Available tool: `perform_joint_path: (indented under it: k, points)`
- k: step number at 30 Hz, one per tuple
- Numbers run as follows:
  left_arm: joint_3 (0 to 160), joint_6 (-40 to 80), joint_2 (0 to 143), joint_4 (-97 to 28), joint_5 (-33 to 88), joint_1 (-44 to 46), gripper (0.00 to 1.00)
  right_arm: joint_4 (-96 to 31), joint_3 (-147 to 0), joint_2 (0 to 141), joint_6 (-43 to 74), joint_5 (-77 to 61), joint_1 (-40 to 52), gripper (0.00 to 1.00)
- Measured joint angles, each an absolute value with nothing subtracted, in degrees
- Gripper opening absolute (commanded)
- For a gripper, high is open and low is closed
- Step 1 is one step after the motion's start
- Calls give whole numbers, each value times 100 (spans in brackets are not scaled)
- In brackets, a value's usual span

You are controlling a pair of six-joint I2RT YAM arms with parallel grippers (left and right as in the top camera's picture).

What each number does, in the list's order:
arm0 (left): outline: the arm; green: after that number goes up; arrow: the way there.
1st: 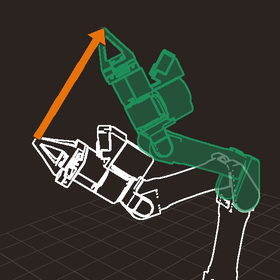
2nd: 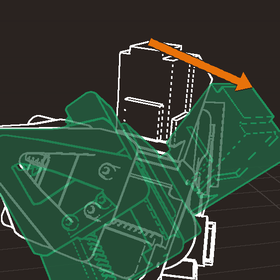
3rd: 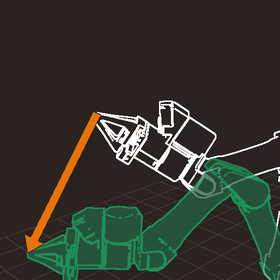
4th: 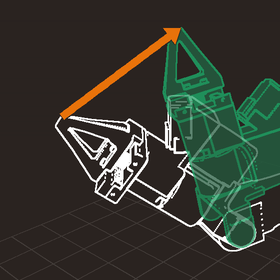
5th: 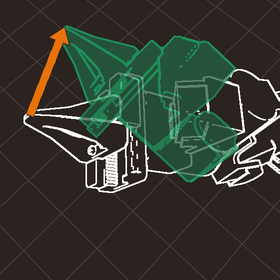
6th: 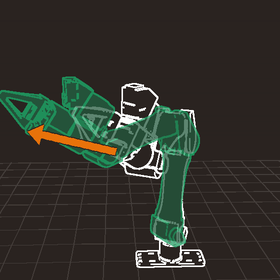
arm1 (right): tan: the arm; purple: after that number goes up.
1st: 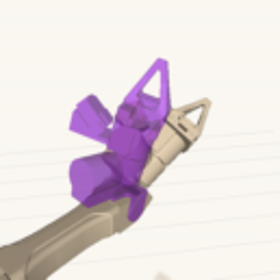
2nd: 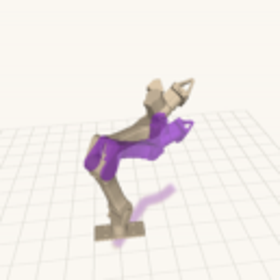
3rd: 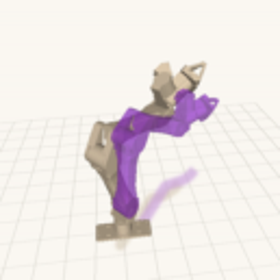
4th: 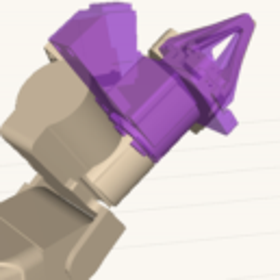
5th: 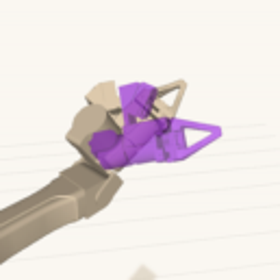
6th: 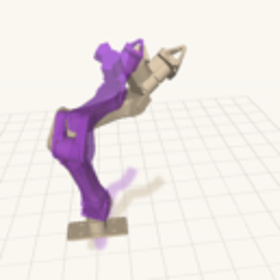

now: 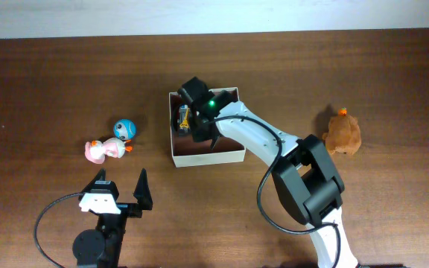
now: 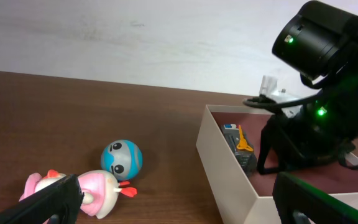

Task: Pack container
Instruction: 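Adjust the truck inside the box and open the right gripper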

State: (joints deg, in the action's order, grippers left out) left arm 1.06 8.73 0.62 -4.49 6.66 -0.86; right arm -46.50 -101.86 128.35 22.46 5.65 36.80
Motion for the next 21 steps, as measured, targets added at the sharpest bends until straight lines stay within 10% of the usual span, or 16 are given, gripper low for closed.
perform_joint_path:
  k: [21]
  points:
    - [106, 873, 62, -449, 666, -86, 100, -3780, -10186, 12835, 1874, -141, 3404, 43]
